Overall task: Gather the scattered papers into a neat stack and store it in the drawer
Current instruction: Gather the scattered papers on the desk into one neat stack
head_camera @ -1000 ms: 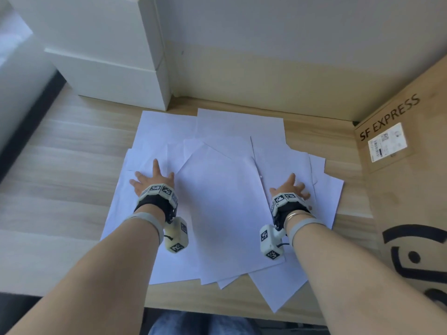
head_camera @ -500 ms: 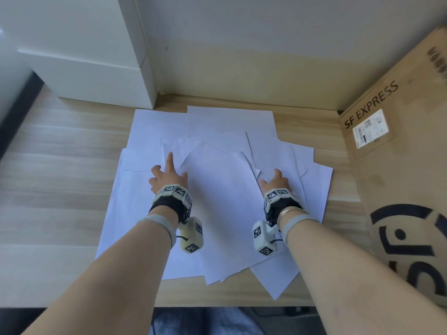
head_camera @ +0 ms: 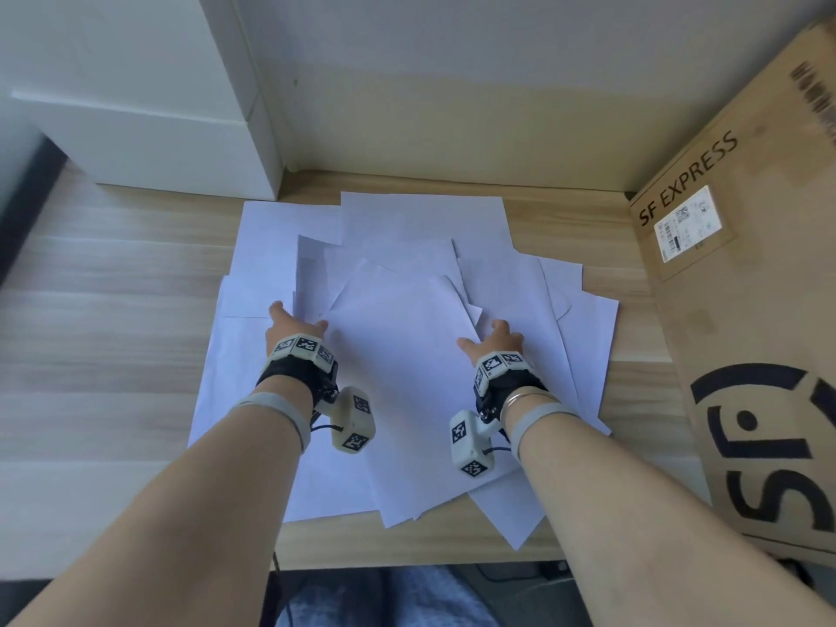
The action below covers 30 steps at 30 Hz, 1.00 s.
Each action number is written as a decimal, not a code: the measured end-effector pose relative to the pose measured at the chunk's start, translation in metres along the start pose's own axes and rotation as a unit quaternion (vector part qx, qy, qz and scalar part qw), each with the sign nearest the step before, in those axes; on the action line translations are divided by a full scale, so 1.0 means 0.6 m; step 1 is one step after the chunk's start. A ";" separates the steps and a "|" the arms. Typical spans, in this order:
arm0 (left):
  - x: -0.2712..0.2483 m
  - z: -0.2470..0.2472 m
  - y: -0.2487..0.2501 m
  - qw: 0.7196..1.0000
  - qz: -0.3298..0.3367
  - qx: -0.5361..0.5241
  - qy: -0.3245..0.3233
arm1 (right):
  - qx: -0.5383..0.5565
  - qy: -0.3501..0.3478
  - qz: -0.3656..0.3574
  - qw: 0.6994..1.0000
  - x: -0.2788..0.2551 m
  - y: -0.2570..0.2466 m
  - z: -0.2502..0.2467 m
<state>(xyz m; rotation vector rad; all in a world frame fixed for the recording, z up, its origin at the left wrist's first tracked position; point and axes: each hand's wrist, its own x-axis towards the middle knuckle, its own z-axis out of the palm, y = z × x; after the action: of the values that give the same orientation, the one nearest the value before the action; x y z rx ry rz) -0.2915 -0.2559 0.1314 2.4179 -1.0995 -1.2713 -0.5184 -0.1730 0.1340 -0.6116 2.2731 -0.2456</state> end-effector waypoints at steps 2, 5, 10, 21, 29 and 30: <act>0.004 -0.012 -0.002 0.999 0.021 0.002 -0.030 | 0.036 0.000 -0.011 0.999 0.000 -0.001 0.004; 0.004 -0.025 -0.007 0.997 0.045 0.032 -0.048 | 0.069 -0.007 -0.026 0.997 0.000 -0.005 0.010; 0.001 -0.027 -0.016 0.995 0.096 0.008 -0.033 | 0.031 -0.055 -0.030 0.998 -0.002 -0.018 0.018; -0.002 -0.034 -0.021 0.982 0.082 -0.070 -0.157 | 0.046 -0.125 -0.129 0.983 -0.025 -0.047 0.046; 0.003 -0.056 -0.035 0.970 0.132 -0.150 -0.137 | 0.054 -0.036 -0.124 0.990 -0.009 -0.050 0.048; 0.003 -0.059 -0.035 0.969 0.136 -0.155 -0.136 | 0.086 -0.051 -0.119 0.988 -0.009 -0.052 0.049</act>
<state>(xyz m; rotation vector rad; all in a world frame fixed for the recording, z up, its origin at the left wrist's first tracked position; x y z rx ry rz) -0.2524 -0.2482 0.1422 1.8383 -1.1497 -1.5726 -0.4830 -0.1970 0.1282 -0.7860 2.0540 -0.5092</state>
